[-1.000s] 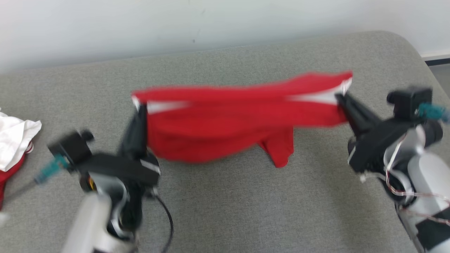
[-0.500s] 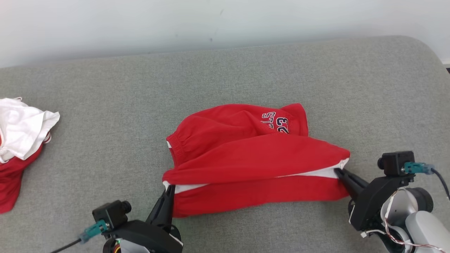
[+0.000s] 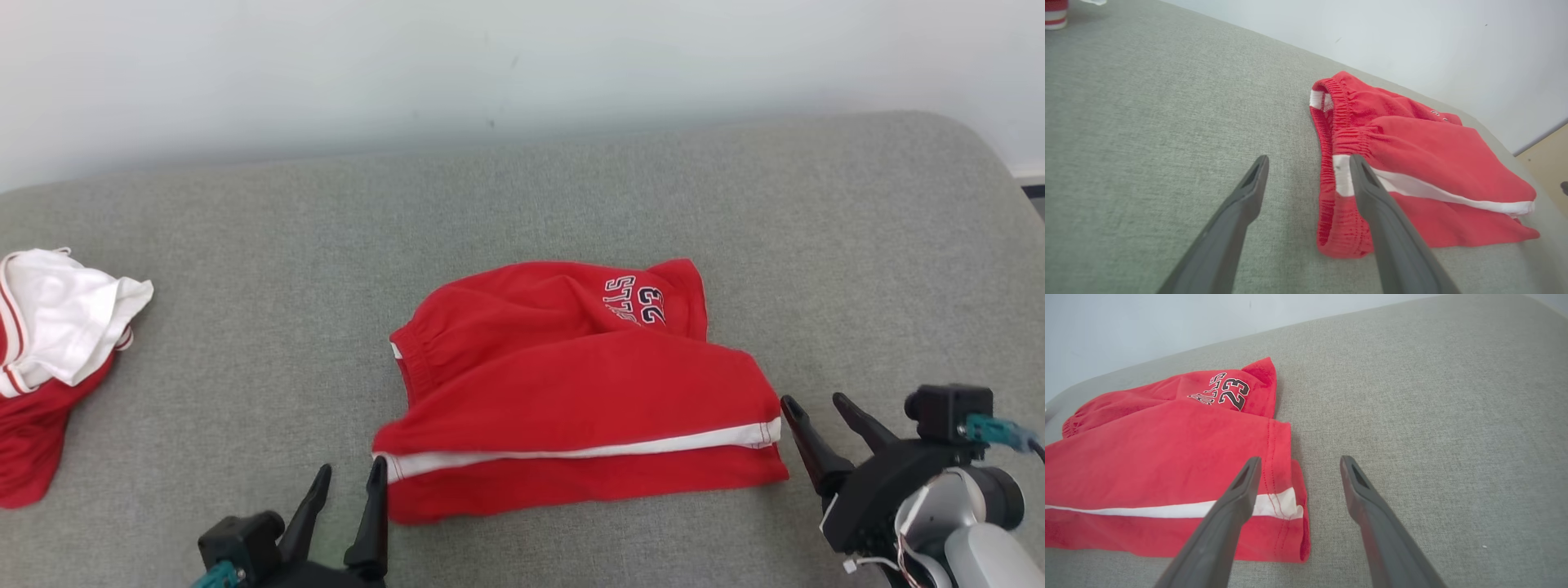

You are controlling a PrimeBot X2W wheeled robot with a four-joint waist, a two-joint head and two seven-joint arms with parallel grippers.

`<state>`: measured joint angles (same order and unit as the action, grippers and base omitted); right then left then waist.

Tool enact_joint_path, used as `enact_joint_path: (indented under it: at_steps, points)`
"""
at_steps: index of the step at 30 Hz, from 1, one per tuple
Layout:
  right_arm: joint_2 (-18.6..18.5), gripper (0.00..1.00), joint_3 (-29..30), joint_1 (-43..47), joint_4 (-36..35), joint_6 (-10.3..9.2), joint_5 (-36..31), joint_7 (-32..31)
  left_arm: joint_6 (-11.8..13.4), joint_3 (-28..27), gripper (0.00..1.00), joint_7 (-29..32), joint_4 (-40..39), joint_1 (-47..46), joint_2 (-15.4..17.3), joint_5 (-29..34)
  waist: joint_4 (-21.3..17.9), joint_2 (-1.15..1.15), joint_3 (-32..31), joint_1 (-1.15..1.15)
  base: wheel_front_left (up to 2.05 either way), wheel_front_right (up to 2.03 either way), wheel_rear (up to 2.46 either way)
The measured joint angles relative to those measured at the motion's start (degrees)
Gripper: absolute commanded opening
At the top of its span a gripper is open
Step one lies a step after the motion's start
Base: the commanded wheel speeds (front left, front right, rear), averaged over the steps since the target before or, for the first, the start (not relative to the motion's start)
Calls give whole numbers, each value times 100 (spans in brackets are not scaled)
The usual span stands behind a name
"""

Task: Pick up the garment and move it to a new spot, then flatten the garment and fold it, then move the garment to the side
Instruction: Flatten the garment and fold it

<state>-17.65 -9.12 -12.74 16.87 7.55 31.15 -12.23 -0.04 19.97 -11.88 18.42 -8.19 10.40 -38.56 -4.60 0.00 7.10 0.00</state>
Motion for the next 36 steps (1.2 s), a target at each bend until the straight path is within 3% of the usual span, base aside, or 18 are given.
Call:
enact_joint_path:
  at_steps: [6,11,17,26,36]
  points:
    - [59,100,168,385,-278,0,-221,419,222,52,100,-215,-79,212,148,482,33,0,-163,0,0,0,0]
    - [197,100,249,827,-589,0,-525,1146,488,-35,100,-299,-290,471,196,1047,74,0,-325,0,0,0,0]
    - [422,100,355,1422,-760,0,-914,2184,651,-700,100,-314,-982,1004,-38,1645,130,0,-502,0,0,0,0]
    - [739,100,339,1886,-755,0,-1232,2596,280,-1483,100,-315,-1328,1553,-236,2468,134,0,-705,0,0,0,0]
    - [767,100,267,1997,-603,0,-1226,2631,-209,-2112,100,-315,-1390,1991,-542,2904,62,0,-888,0,0,0,0]
